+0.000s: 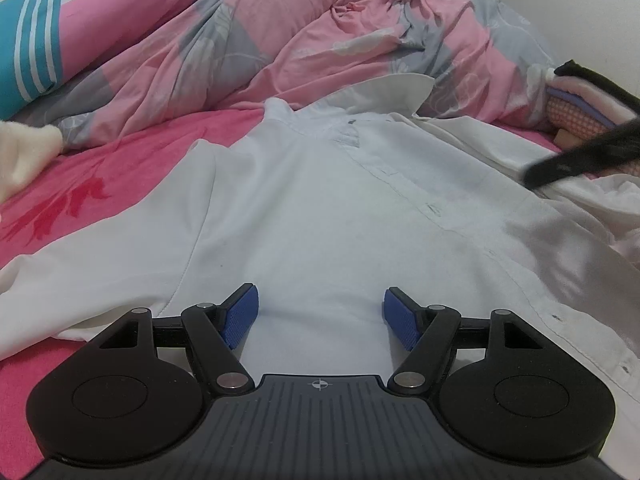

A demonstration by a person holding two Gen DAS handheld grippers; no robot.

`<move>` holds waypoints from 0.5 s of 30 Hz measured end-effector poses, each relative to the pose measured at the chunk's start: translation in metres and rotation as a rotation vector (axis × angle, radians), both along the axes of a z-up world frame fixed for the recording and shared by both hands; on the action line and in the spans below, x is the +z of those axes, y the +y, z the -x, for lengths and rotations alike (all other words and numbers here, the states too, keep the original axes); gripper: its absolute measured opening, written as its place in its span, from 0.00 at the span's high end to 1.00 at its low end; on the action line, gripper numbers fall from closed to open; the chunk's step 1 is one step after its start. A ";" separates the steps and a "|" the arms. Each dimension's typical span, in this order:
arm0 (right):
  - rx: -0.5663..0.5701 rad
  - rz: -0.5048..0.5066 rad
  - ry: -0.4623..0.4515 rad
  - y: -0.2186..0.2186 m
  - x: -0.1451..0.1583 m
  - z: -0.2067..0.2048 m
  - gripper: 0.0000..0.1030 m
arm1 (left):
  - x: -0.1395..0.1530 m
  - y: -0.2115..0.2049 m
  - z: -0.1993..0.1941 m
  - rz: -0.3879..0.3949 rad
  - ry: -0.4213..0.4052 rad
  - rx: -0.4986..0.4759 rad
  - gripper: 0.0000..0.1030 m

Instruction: Fold clothes

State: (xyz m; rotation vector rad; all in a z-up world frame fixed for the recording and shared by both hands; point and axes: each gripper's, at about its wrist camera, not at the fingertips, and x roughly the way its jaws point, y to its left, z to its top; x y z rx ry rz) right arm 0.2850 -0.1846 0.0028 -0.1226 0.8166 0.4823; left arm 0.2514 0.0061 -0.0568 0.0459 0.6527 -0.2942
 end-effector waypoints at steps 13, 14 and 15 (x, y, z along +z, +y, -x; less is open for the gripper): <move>0.107 0.204 -0.025 0.008 -0.010 0.069 0.98 | 0.012 0.019 0.000 0.111 0.014 -0.008 0.31; 0.129 0.170 -0.040 0.008 -0.004 0.076 0.98 | 0.015 0.022 0.002 0.115 0.008 -0.006 0.32; 0.150 0.135 -0.055 0.009 0.001 0.084 0.98 | 0.018 0.024 0.004 0.118 0.002 -0.005 0.32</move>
